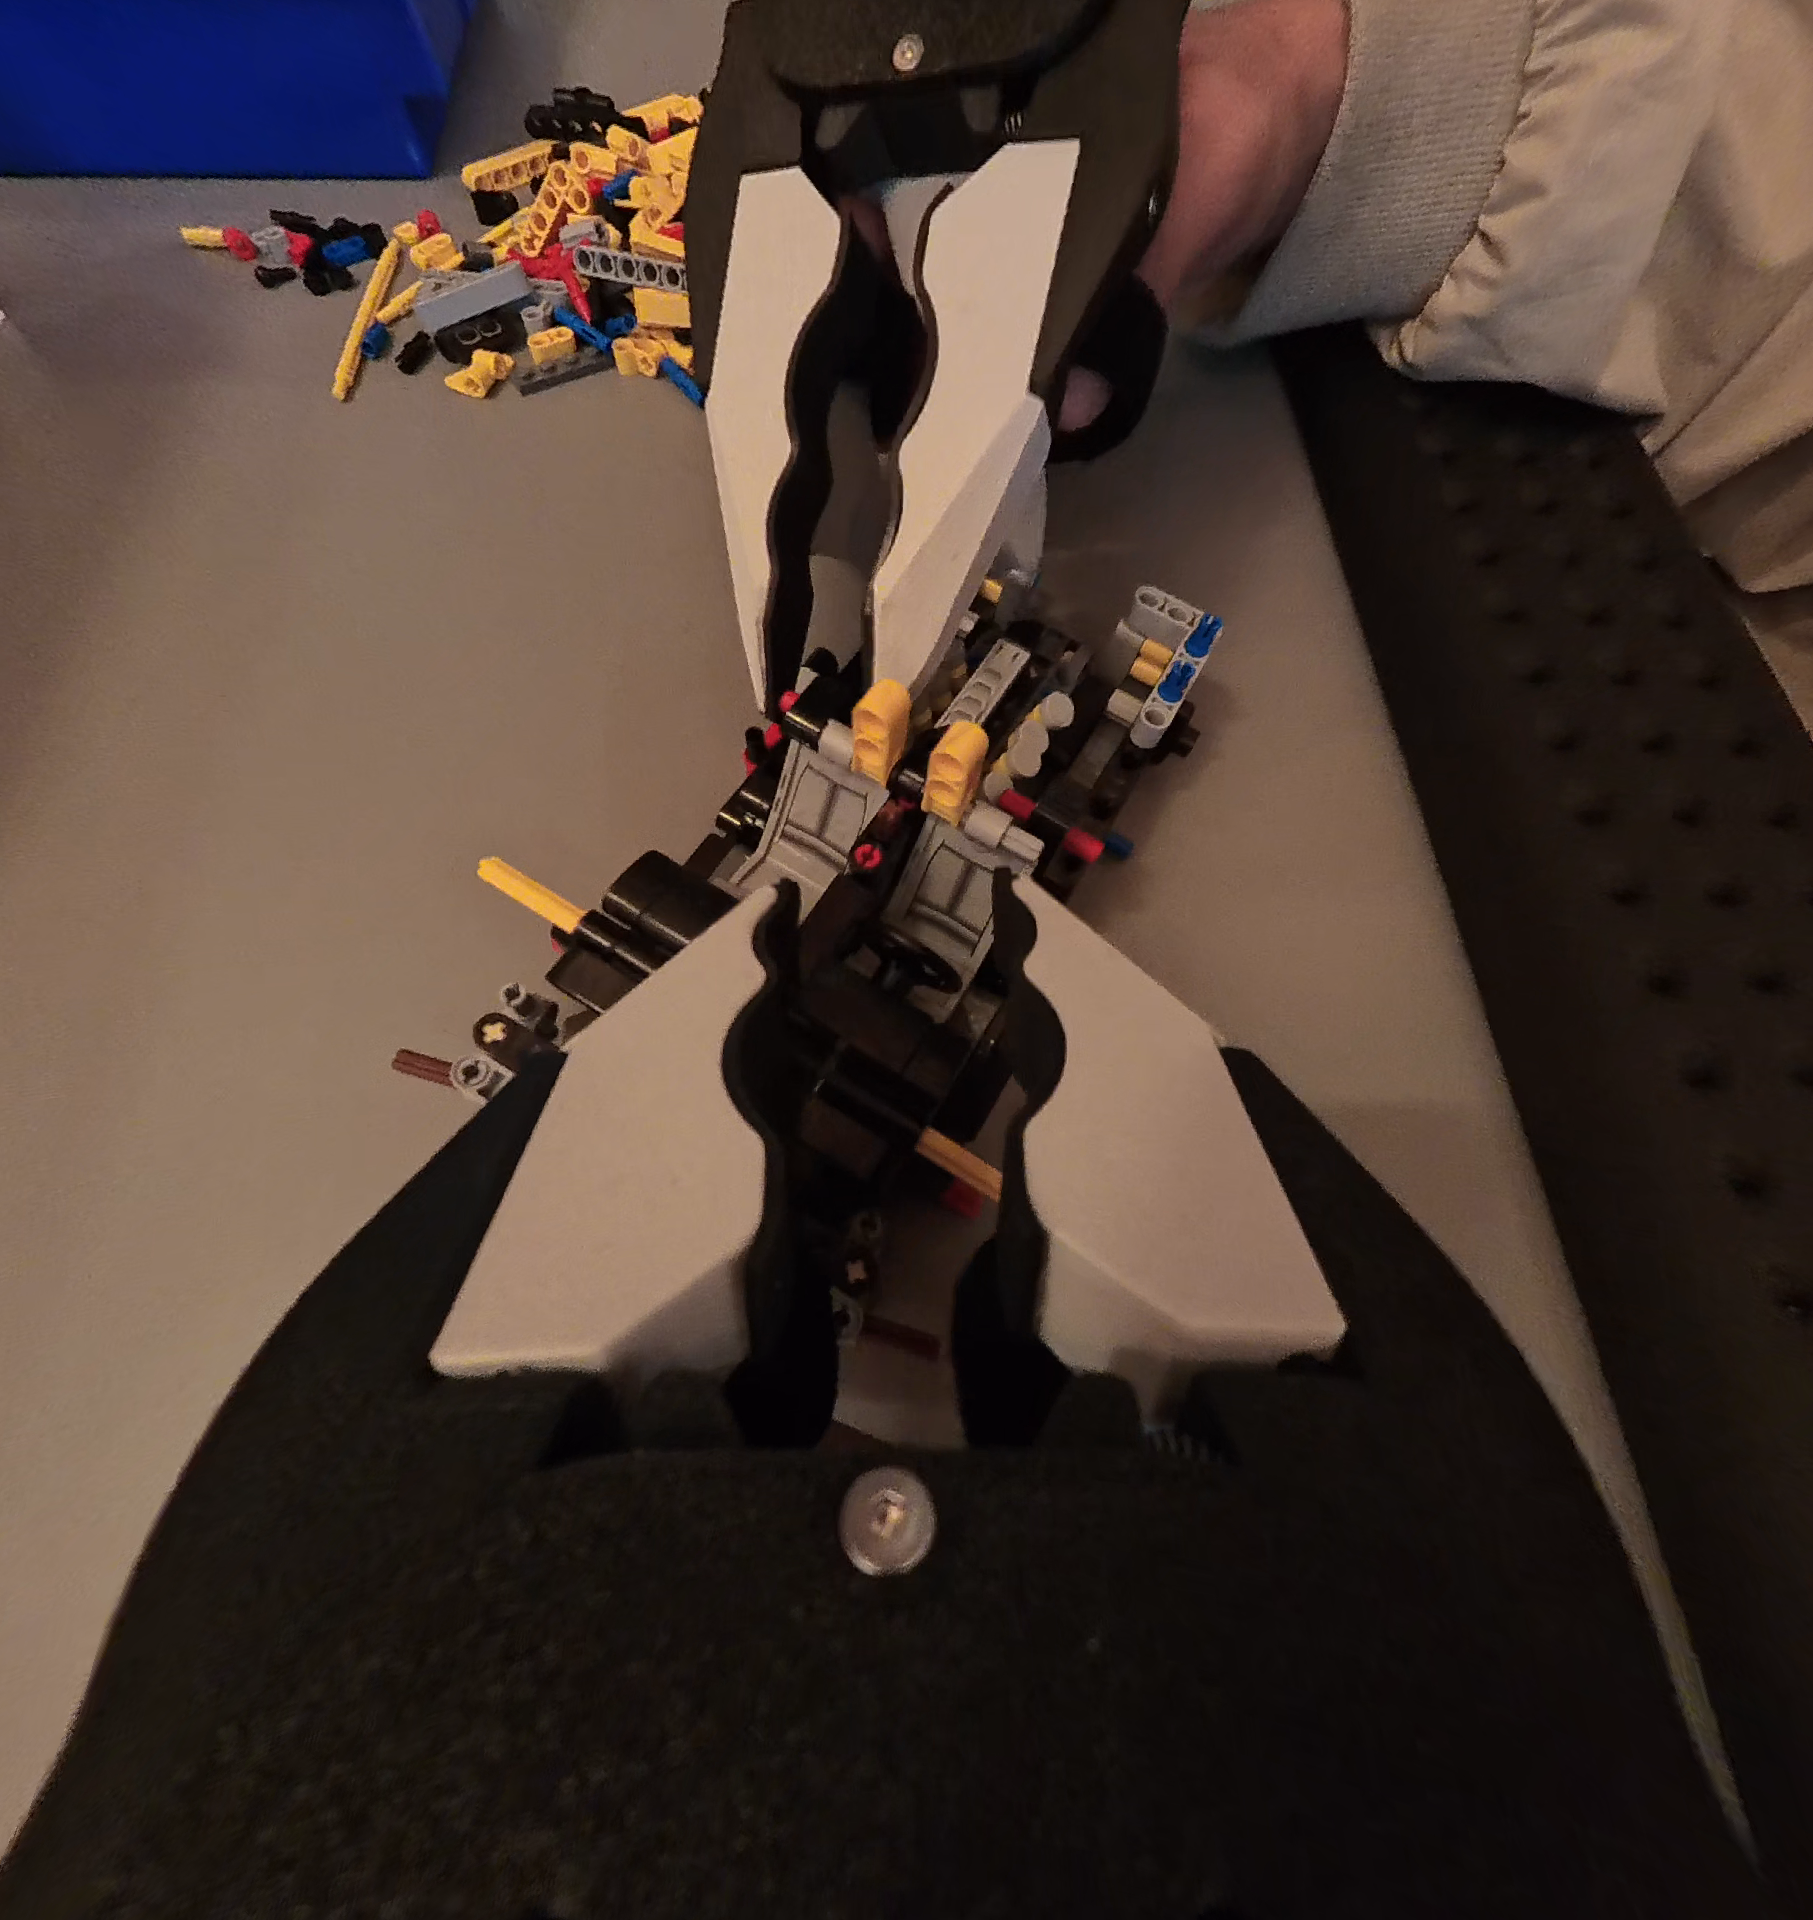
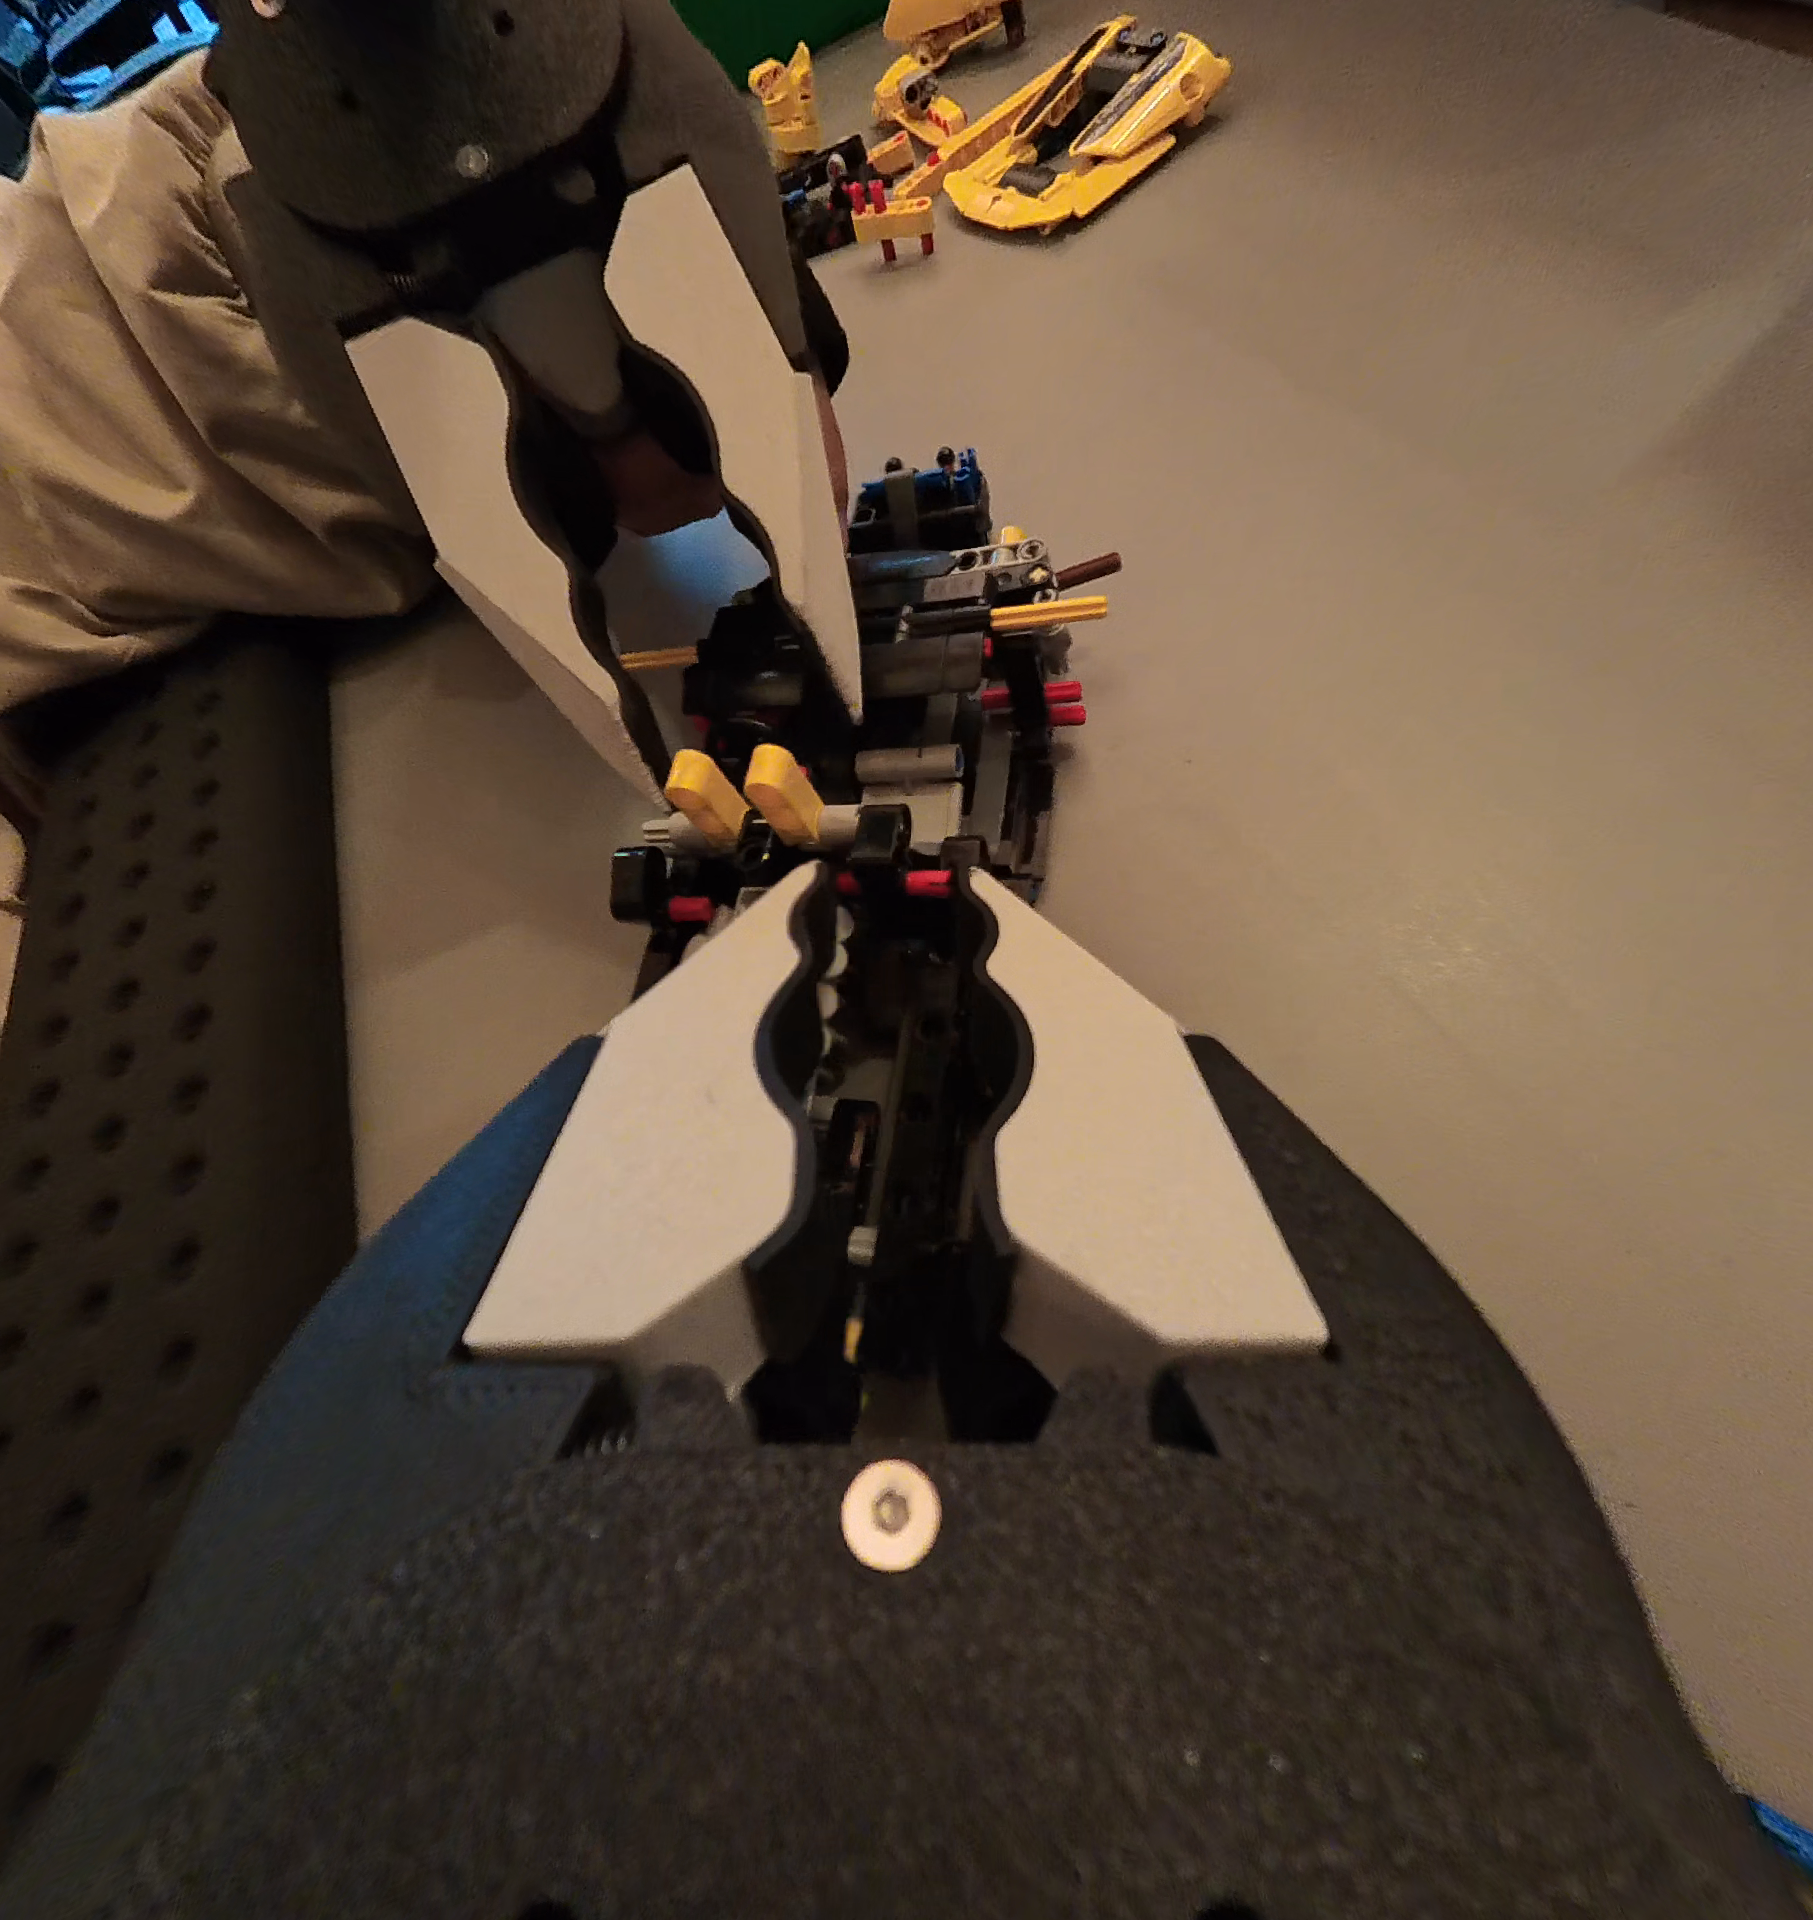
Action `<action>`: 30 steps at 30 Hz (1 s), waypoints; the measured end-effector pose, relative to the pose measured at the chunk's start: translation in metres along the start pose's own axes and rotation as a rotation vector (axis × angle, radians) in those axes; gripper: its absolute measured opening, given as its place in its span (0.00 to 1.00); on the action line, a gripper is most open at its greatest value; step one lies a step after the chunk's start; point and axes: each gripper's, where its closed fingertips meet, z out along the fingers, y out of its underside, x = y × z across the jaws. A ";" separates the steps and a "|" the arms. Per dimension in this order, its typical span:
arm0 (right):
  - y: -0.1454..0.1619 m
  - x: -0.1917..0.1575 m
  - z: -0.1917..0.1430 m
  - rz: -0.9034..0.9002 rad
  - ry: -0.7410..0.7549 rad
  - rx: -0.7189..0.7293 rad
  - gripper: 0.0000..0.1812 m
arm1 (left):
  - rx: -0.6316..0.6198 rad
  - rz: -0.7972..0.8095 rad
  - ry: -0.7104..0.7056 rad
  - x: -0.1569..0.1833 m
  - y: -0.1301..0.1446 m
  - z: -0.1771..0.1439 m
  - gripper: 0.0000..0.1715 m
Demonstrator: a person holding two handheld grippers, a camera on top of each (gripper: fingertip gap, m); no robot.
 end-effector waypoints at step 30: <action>0.003 -0.005 0.000 0.205 0.074 0.021 0.08 | -0.046 0.131 -0.151 -0.009 0.002 0.007 0.11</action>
